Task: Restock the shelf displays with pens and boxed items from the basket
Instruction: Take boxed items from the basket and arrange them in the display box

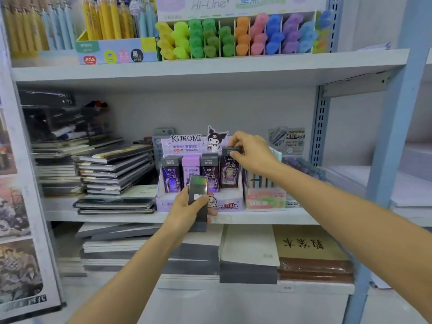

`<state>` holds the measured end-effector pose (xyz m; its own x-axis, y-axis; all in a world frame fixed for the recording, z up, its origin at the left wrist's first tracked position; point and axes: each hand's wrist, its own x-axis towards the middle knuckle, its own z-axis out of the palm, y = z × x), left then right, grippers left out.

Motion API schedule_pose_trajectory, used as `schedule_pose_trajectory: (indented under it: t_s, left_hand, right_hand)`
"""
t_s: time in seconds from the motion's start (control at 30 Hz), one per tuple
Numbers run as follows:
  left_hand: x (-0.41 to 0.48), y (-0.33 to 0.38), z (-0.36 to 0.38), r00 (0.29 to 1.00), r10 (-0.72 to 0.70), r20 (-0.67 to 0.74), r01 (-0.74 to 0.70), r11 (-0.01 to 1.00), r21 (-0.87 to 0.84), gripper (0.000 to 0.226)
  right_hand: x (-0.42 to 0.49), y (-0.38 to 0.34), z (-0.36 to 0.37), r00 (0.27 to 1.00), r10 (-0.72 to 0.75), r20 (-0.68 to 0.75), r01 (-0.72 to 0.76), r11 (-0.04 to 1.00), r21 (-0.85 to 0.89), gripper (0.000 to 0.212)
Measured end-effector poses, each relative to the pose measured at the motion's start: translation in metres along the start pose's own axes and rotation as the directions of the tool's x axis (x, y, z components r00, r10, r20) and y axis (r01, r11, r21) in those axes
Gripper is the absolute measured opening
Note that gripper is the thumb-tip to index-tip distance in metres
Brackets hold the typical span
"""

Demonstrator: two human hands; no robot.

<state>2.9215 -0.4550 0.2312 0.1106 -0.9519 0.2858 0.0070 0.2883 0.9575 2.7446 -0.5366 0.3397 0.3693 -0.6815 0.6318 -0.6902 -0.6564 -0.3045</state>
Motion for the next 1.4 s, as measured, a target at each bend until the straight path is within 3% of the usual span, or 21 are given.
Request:
schedule_pose_trajectory:
  t_s: [0.3, 0.5, 0.67, 0.83, 1.03, 1.17, 1.3, 1.4]
  left_hand:
    - [0.001, -0.001, -0.003, 1.0, -0.018, 0.002, 0.018, 1.0, 0.015, 0.023]
    - [-0.001, 0.002, -0.004, 0.999, -0.04, 0.02, 0.04, 0.999, 0.007, 0.024]
    - [-0.002, 0.005, -0.004, 0.998, -0.052, 0.033, 0.052, 0.999, -0.005, 0.024]
    - [-0.001, 0.004, -0.005, 0.997, -0.061, 0.039, 0.061, 0.998, -0.001, 0.025]
    - [-0.001, 0.003, -0.007, 0.997, -0.054, 0.054, 0.053, 0.998, 0.019, 0.022]
    - [-0.002, 0.005, -0.008, 0.997, -0.057, 0.058, 0.056, 0.998, 0.026, 0.019]
    - [-0.002, 0.004, -0.009, 0.995, -0.061, 0.074, 0.06, 0.998, 0.022, 0.018]
    - [-0.002, 0.004, -0.008, 0.996, -0.057, 0.07, 0.055, 0.998, 0.021, 0.018]
  right_hand:
    - [0.009, 0.005, -0.007, 0.989, -0.012, 0.15, 0.028, 0.994, -0.105, 0.015]
    - [0.014, 0.001, -0.005, 0.994, 0.002, 0.107, 0.016, 0.986, -0.167, 0.012]
    - [0.016, 0.006, -0.016, 0.984, 0.036, 0.176, -0.019, 0.995, -0.096, 0.014]
    - [0.02, -0.003, -0.008, 0.989, -0.022, 0.147, 0.038, 0.994, -0.104, 0.015]
    - [0.026, 0.004, -0.016, 0.97, 0.007, 0.242, 0.021, 0.993, -0.113, 0.013]
    - [0.023, 0.002, -0.003, 0.984, -0.017, 0.176, 0.036, 0.994, -0.101, 0.016]
    - [0.024, -0.002, 0.008, 0.998, -0.059, 0.028, 0.064, 0.978, -0.197, 0.019]
    - [0.024, 0.0, 0.007, 0.998, -0.06, 0.029, 0.065, 0.963, -0.261, 0.022]
